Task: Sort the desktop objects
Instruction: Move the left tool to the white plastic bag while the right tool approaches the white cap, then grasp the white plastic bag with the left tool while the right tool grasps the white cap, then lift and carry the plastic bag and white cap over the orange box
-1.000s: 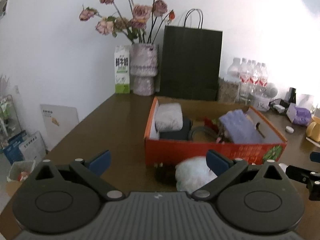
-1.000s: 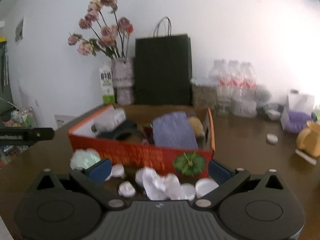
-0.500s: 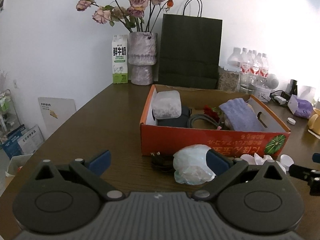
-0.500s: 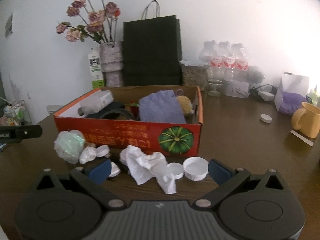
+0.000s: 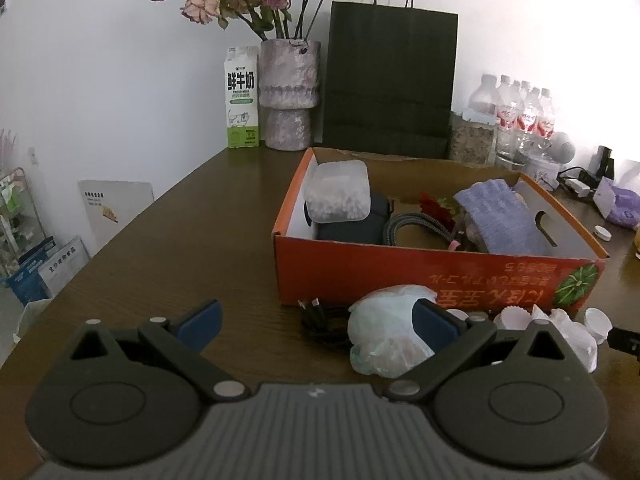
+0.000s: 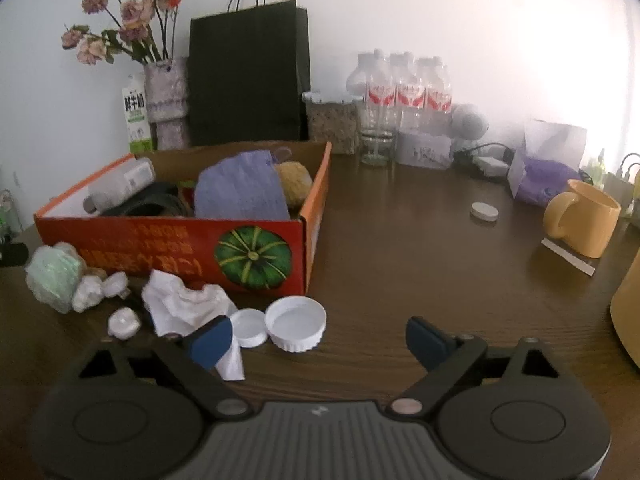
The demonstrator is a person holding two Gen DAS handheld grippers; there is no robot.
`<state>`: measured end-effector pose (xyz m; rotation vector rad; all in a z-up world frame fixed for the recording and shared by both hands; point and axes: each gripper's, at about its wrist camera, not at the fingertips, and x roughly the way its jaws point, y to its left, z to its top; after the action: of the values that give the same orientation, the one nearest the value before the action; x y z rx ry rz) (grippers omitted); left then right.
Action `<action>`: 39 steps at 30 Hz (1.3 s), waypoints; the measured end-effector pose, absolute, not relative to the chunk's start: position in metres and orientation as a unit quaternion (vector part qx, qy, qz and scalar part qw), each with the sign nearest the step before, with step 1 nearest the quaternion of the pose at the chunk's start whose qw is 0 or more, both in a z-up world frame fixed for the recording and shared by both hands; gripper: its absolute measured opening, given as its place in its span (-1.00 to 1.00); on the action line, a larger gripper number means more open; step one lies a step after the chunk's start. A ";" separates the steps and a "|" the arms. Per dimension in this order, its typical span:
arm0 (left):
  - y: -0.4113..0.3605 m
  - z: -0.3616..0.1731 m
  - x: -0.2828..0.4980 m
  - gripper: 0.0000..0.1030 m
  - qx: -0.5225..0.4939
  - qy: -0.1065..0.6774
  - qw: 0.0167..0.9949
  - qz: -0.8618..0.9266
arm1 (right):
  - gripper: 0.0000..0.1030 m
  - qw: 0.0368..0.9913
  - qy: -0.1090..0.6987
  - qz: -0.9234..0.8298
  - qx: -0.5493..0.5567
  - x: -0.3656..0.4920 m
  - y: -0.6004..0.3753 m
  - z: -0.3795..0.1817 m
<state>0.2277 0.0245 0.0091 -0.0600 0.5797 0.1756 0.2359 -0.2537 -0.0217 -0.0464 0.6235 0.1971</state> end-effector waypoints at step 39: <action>0.002 -0.004 0.245 -0.42 -0.041 0.284 0.958 0.011 | -0.25 0.940 0.307 0.150 -0.007 0.260 -0.252 -0.030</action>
<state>0.2447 0.0020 -0.0043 -0.0838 0.5764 0.0214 0.2596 -0.2519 -0.0297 -0.0136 0.6265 0.3054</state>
